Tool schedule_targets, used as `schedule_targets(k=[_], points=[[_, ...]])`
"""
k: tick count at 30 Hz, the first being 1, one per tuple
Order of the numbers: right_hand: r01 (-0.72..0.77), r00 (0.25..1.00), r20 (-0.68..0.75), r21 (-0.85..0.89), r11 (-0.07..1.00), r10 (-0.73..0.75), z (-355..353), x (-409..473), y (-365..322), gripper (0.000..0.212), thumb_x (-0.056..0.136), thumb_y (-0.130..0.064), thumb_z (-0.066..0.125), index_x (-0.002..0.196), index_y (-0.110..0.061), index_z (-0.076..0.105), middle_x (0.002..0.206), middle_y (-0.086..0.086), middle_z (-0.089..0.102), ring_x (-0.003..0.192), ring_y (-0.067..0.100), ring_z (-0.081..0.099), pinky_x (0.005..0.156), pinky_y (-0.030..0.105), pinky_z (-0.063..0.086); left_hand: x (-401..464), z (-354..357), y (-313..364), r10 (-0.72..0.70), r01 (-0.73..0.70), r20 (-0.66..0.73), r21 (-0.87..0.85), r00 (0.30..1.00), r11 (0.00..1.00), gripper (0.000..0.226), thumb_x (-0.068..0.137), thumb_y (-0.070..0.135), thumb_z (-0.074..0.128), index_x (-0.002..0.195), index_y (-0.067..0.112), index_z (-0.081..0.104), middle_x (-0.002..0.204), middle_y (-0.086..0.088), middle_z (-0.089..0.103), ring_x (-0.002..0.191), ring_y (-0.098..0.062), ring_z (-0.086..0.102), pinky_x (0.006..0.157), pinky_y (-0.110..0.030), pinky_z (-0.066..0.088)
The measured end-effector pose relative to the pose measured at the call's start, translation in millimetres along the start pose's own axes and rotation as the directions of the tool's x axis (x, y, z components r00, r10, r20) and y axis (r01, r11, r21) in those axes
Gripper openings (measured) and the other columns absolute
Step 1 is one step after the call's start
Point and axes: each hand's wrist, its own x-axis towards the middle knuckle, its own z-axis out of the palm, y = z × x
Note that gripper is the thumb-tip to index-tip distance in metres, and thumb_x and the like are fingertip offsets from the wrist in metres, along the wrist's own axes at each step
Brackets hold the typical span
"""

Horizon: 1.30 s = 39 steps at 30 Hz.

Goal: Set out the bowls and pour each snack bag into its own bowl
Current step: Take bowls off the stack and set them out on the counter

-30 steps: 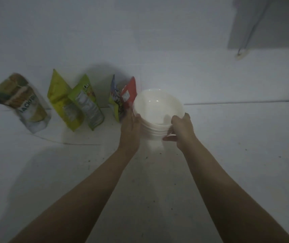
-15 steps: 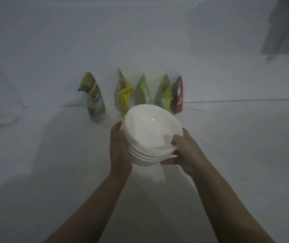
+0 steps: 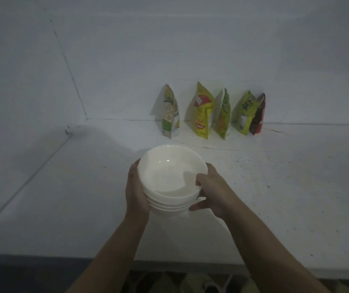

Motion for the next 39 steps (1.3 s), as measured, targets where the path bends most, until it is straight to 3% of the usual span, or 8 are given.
schedule_targets(k=[7,11,17,23,26,29,34,39], points=[[0.065,0.998,-0.009,-0.103,0.993,-0.067,20,-14,0,0.061,0.089,-0.010,0.053,0.141,-0.037,0.035,0.114,-0.004,0.054,0.096,0.019,0.056,0.061,0.032,0.053,-12,-28,-5,-0.037,0.041,-0.044,0.094,0.998,0.995,0.073,0.075,0.068,0.046,0.132,0.023,0.055,0.129,-0.003,0.061,0.118,-0.024,0.057,0.093,-0.035,0.048],[0.261,0.954,-0.072,-0.277,0.925,-0.291,25,-15,-8,0.063,0.088,-0.001,0.043,0.142,-0.034,0.036,0.123,0.001,0.053,0.105,0.023,0.051,0.079,0.036,0.049,-16,-30,1,0.030,-0.021,-0.040,0.206,0.999,0.978,0.052,0.095,0.048,0.043,0.140,0.023,0.047,0.140,0.000,0.051,0.125,-0.019,0.049,0.105,-0.035,0.041],[0.522,0.772,-0.058,-0.511,0.683,-0.633,41,-15,-11,0.070,0.084,0.011,0.036,0.143,-0.025,0.044,0.140,-0.002,0.053,0.128,0.018,0.047,0.107,0.034,0.039,-14,-23,17,0.075,-0.071,-0.005,0.244,0.997,0.967,0.037,0.104,0.024,0.042,0.140,0.016,0.048,0.135,0.009,0.050,0.125,-0.007,0.044,0.094,-0.004,0.033],[0.598,0.722,-0.259,-0.232,0.767,-0.642,39,-25,-20,0.064,0.089,0.004,0.039,0.133,-0.043,0.045,0.112,-0.030,0.053,0.101,-0.009,0.052,0.079,0.020,0.045,-5,-31,25,0.081,-0.090,0.046,0.267,0.996,0.959,0.035,0.102,0.038,0.042,0.135,0.028,0.052,0.134,0.007,0.057,0.126,-0.017,0.051,0.105,-0.033,0.042],[0.563,0.799,-0.332,0.123,0.817,-0.501,39,-30,-30,0.064,0.086,0.004,0.041,0.124,-0.045,0.055,0.118,-0.015,0.059,0.112,0.011,0.057,0.089,0.042,0.056,0,-29,33,0.070,-0.100,0.126,0.253,0.990,0.962,0.043,0.083,0.077,0.042,0.109,0.048,0.061,0.121,0.015,0.063,0.121,-0.012,0.056,0.106,-0.036,0.042],[0.498,0.858,-0.326,0.341,0.797,-0.397,36,-34,-37,0.065,0.087,0.008,0.038,0.123,-0.042,0.058,0.122,-0.005,0.061,0.115,0.023,0.057,0.092,0.044,0.056,0,-20,46,0.105,-0.138,0.158,0.219,0.982,0.966,0.065,0.070,0.090,0.039,0.113,0.047,0.061,0.128,0.011,0.063,0.124,-0.010,0.055,0.110,-0.039,0.040],[0.425,0.904,-0.249,0.455,0.782,-0.347,23,-37,-41,0.062,0.090,0.009,0.037,0.131,-0.034,0.053,0.115,-0.002,0.061,0.105,0.023,0.059,0.079,0.038,0.059,-3,18,78,-0.015,0.030,0.250,-0.056,0.968,0.998,0.040,0.089,0.057,0.044,0.114,0.030,0.061,0.108,0.004,0.071,0.102,-0.013,0.066,0.084,-0.040,0.054],[0.442,0.882,-0.273,0.199,0.875,-0.384,-18,-32,-44,0.072,0.090,0.002,0.040,0.148,-0.042,0.037,0.127,-0.008,0.051,0.115,0.022,0.052,0.076,0.036,0.059,-10,60,74,-0.240,0.294,0.294,-0.155,0.925,0.943,0.028,0.095,0.039,0.044,0.115,0.028,0.060,0.102,-0.001,0.072,0.096,-0.023,0.066,0.076,-0.042,0.055]])
